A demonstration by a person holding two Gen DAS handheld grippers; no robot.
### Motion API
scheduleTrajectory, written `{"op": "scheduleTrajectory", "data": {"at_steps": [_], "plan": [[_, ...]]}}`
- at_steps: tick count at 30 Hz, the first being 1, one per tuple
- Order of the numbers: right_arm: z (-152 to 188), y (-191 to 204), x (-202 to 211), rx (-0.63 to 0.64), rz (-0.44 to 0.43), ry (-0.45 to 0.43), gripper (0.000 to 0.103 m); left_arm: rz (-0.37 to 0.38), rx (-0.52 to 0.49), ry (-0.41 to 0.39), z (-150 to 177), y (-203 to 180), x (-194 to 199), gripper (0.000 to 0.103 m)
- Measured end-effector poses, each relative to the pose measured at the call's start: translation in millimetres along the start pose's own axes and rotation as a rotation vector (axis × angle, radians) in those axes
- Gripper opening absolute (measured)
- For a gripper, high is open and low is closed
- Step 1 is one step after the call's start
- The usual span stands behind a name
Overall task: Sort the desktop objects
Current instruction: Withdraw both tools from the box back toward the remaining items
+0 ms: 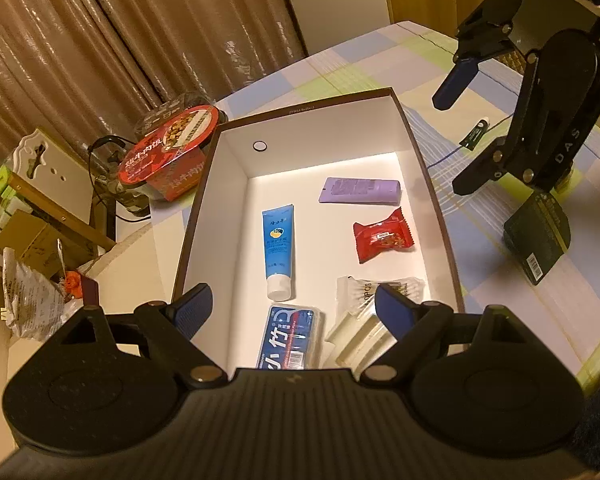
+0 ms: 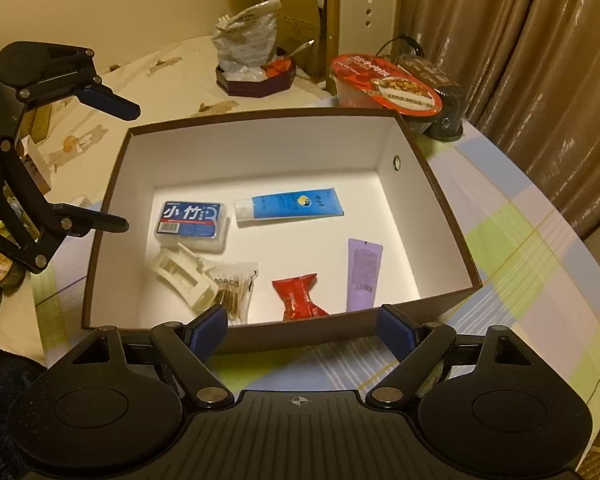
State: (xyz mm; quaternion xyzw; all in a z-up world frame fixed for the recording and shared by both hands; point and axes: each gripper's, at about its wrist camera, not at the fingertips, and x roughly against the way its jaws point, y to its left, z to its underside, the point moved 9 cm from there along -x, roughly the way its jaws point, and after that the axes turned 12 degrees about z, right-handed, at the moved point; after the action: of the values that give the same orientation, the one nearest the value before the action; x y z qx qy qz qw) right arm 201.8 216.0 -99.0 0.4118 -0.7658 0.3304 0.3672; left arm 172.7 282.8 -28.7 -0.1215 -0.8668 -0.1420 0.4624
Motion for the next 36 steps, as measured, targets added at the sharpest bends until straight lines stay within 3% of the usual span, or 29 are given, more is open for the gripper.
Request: {"op": "scheduleTrajectory", "data": {"at_steps": [25, 28, 36], "plan": [[38, -5, 51, 0.000, -0.066, -0.099, 0.084, -0.065, 0.076, 0.004, 9, -55, 34, 0.088], [47, -10, 59, -0.010, -0.071, -0.110, 0.084, -0.069, 0.082, -0.003, 8, -63, 36, 0.093], [82, -30, 76, -0.053, -0.060, -0.107, 0.084, -0.048, 0.096, -0.022, -1, -90, 37, 0.093]]}}
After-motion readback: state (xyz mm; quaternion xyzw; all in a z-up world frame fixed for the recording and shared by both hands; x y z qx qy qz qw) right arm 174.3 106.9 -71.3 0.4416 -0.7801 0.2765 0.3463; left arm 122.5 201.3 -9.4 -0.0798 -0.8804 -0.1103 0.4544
